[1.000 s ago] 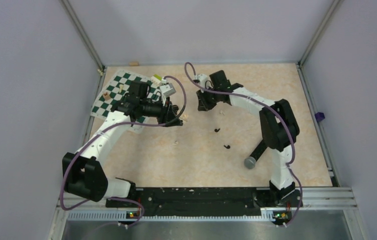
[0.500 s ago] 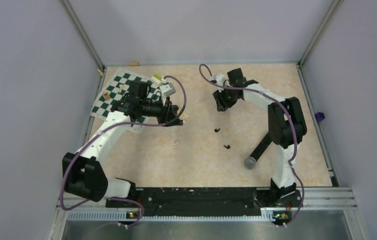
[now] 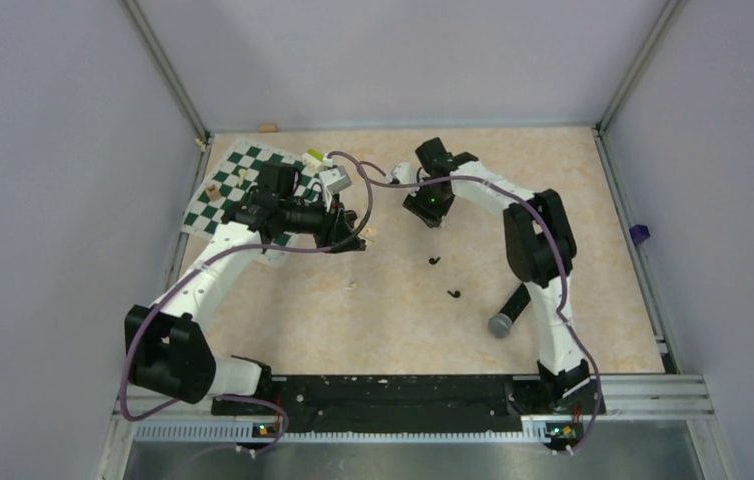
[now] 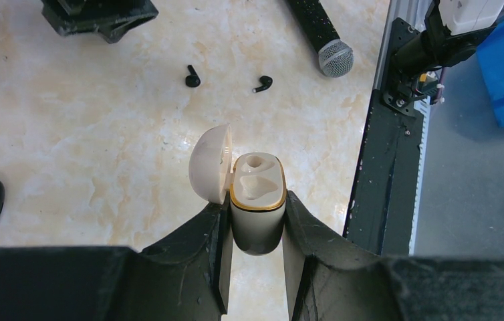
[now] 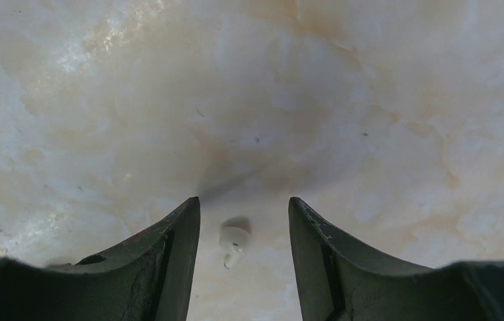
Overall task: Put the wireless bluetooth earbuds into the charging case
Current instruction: Pick up the earbud from the center of the board.
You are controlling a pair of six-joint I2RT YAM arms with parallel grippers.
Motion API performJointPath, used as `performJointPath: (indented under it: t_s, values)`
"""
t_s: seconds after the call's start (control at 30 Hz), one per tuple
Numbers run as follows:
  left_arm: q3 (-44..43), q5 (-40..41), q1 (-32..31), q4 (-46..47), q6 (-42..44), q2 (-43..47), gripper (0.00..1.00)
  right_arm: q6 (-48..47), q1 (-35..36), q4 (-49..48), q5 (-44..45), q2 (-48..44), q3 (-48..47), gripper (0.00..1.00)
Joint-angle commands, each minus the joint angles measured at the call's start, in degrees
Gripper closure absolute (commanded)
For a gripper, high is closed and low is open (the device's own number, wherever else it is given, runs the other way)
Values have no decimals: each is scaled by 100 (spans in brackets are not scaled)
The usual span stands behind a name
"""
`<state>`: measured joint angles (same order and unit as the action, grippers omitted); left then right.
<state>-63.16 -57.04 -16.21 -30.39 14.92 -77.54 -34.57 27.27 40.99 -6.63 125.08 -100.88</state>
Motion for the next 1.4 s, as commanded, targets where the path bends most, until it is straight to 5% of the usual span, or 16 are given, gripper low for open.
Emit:
performJointPath:
  t_s: [0.0,0.3,0.67,0.93,1.37]
  values:
    - [-37,-45,-22,201,11,1,100,-249,226,880,551,497,-750,49]
    - [-21,-78,-22,206,13,-5,100,-208,324,1620,1293,1172,-1491,49]
    - [-7,-90,-21,217,11,-20,100,-176,323,2294,1091,1333,-1621,51]
    - [-15,-63,-23,229,-1,-12,100,-236,331,2191,881,1391,-1638,58]
    - [-12,-53,-18,225,11,-28,100,-581,323,1806,782,1215,-1574,50]
